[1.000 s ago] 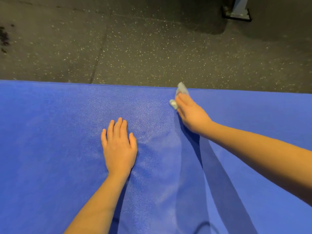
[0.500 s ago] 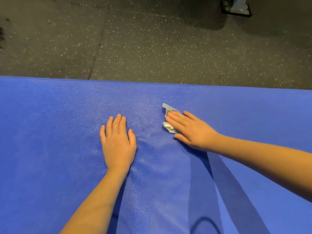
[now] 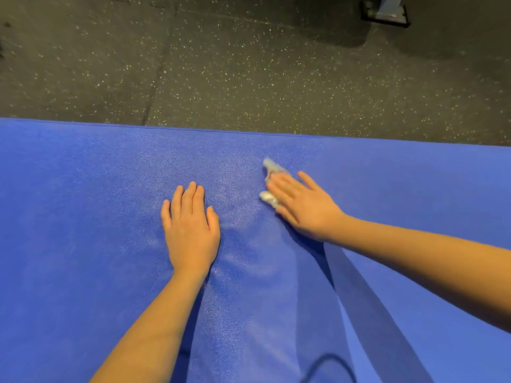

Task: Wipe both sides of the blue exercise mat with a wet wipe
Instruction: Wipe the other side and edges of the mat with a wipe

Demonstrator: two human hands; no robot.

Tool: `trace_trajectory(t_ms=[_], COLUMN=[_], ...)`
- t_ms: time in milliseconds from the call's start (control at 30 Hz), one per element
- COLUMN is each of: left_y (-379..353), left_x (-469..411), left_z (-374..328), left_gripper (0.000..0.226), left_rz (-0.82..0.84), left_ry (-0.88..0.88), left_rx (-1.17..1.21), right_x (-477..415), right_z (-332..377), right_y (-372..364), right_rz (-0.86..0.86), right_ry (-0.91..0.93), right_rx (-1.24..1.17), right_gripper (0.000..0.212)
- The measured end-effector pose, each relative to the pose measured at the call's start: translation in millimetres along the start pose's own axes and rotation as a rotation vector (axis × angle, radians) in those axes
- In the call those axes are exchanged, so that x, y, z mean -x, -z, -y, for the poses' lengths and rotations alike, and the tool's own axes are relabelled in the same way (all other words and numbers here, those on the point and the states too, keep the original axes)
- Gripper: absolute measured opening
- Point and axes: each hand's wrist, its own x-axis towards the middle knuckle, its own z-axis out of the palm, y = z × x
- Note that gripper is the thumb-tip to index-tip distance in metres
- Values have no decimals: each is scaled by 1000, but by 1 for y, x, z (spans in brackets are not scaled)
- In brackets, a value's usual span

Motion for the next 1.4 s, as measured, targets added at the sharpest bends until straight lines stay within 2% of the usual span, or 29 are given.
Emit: trace_trajectory(t_ms=[67,100,200,267,300,400,467,500,567,667,733,800,867,900,933,1000,1067,1133,1200,1300,1333,1400], left_y=[-1,-2,-4,-5,-4,-3,-2,-1,1,6,11,19,29,33,36,36,36,35,36,38,38,38], left_x=[0,0,0,-1,-1,-1,0,0,-1,1,14,41,71,82,89,92,91,91,94,93,92,93], left_z=[1,1,1,2,1,1,1,0,-1,-6,-6,-4,4,9,15,24,26,24,23,22,22,22], left_gripper=[51,51,52,52,51,48,46,45,45,44,41,45,45,50,55,58,58,57,57,56,55,54], left_rz=[-1,-2,-5,3,7,11,17,19,42,97,132,170,229,261,286,285,263,263,271,264,257,249], left_ry=[3,4,4,2,0,-3,-7,-6,-1,-18,-36,-39,-106,-148,-181,-199,-186,-194,-185,-166,-166,-172], left_rx=[3,4,5,9,11,3,-16,-25,-49,-87,-94,-90,-138,-168,-192,-181,-152,-137,-123,-100,-92,-87], right_x=[-7,-2,35,44,43,25,16,18,31,64,62,48,37,35,36,46,63,72,68,53,52,65], right_z=[11,26,59,47,37,4,6,17,47,60,45,23,17,26,43,81,106,99,78,62,67,88], right_y=[1,0,-12,-11,-10,1,1,0,-6,-10,-8,-7,-6,-9,-11,-19,-29,-35,-36,-23,-24,-32], right_rz=[7,9,15,48,42,36,56,41,27,16,-44,-100,-172,-211,-240,-242,-180,-139,-156,-167,-176,-165], right_ry=[-152,-122,298,387,342,-12,-148,-125,92,419,474,311,14,-71,-96,9,190,262,163,-222,-245,-58], right_rx=[-70,-102,-92,-77,-63,-41,-64,-95,-161,-122,-43,18,-30,-63,-99,-204,-292,-210,-84,-112,-150,-214], right_gripper=[72,71,59,56,56,66,70,62,44,47,45,38,39,38,33,22,30,43,47,45,43,41])
